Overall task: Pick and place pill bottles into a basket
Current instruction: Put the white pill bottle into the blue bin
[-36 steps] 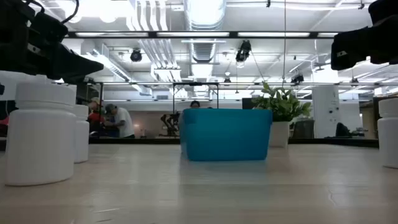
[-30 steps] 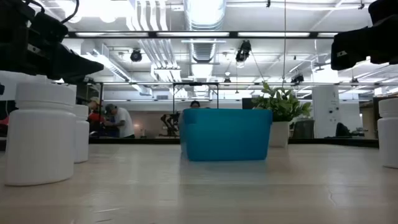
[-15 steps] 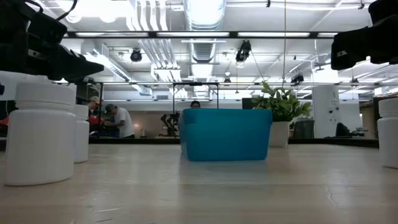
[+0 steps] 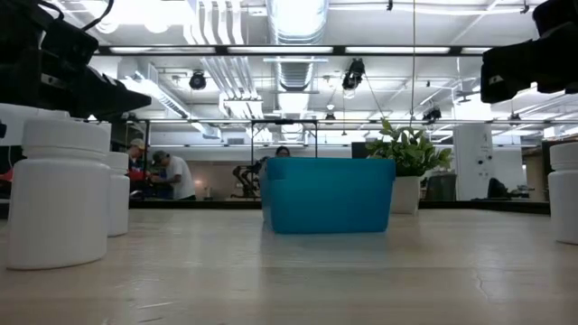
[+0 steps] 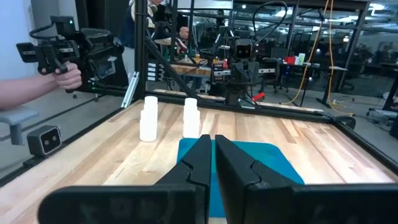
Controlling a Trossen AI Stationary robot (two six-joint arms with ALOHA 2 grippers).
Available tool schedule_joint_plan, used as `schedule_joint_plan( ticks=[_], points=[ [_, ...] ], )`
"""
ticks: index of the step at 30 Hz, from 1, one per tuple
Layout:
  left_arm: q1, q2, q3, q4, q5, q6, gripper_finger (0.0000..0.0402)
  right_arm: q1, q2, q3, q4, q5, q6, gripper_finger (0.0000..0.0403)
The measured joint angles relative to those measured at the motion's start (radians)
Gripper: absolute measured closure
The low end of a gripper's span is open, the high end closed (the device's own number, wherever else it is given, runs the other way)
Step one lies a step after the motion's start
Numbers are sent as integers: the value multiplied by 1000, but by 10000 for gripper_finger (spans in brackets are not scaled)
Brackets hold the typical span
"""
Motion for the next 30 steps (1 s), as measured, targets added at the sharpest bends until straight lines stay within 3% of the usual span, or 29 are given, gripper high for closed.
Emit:
schedule_joint_plan(
  ticks=[18,30],
  points=[
    [0,-1,6,317,3,-1,402,0,0,0,315,-7,-35,390],
    [0,-1,4,505,11,-79,402,0,0,0,660,-113,-207,390]
  ],
)
